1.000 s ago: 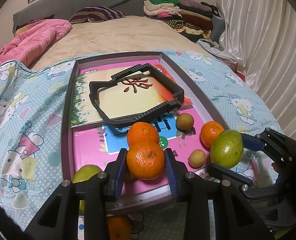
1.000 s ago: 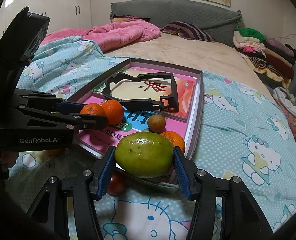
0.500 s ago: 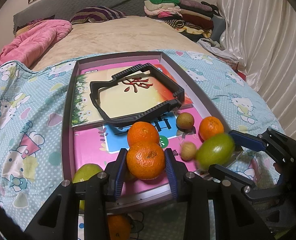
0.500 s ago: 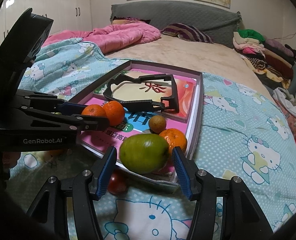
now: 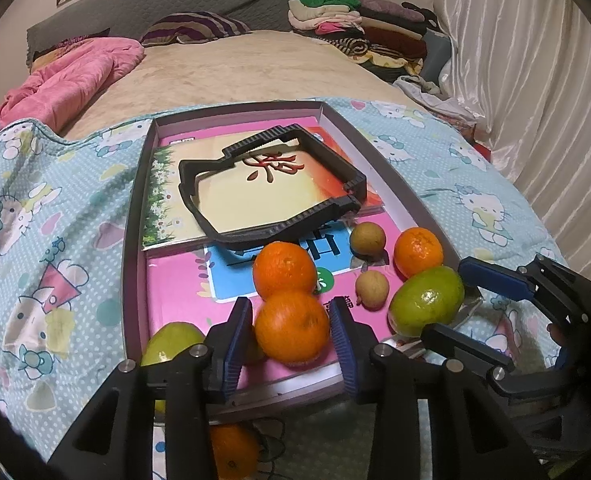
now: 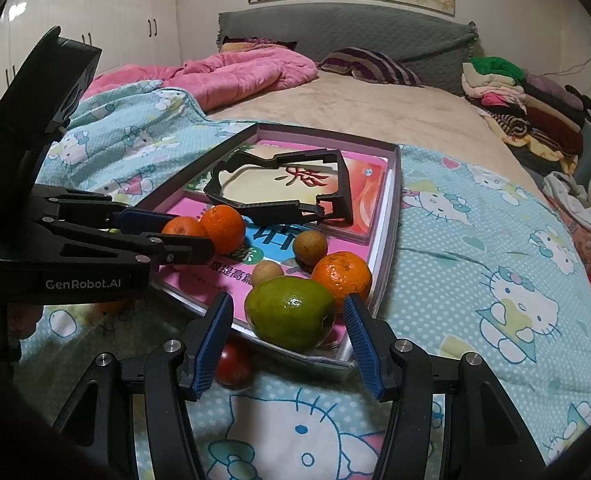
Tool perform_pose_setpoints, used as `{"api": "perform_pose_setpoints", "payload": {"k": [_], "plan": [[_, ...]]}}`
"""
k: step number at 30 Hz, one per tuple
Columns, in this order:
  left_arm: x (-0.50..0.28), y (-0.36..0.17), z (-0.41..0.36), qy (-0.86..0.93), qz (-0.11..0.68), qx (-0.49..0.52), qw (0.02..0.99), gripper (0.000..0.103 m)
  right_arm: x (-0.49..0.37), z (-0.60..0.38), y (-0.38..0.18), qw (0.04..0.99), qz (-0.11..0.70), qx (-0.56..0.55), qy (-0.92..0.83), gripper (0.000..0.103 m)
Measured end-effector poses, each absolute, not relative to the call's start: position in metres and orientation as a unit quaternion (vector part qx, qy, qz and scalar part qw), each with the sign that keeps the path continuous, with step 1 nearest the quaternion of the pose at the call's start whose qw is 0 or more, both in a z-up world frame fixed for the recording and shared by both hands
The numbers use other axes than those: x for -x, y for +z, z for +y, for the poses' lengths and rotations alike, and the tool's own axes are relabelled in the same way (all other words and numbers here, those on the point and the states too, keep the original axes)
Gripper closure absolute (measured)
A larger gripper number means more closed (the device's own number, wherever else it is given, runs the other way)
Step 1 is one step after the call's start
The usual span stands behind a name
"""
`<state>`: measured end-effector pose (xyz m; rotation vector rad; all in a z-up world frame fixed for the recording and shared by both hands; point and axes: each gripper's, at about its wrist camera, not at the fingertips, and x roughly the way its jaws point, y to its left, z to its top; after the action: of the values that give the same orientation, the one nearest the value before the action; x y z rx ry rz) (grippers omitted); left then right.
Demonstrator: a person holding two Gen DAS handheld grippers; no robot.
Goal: Organize fruits
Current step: 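Lower the green citrus and orange into the tray and open both grippers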
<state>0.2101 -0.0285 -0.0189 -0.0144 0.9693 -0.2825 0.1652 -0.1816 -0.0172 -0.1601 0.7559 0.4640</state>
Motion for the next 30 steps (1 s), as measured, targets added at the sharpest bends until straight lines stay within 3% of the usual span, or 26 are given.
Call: {"api": "perform_pose_setpoints", "payload": {"k": [3,10,30], "plan": [[-0.209,-0.019,-0.028,-0.136,0.462,0.009,0.876,0.062,-0.165,-0.184,-0.017,0.901,0.366,0.075,0.221,0.039],[-0.209,-0.019,-0.023,-0.135,0.46,0.012,0.877,0.061,-0.165,-0.186,-0.017,0.902,0.365,0.073,0.217,0.038],[-0.184,0.008,-0.026,-0.136,0.431,0.033,0.891,0.034,-0.159,-0.19,-0.011,0.906,0.358,0.058,0.216,0.029]]}}
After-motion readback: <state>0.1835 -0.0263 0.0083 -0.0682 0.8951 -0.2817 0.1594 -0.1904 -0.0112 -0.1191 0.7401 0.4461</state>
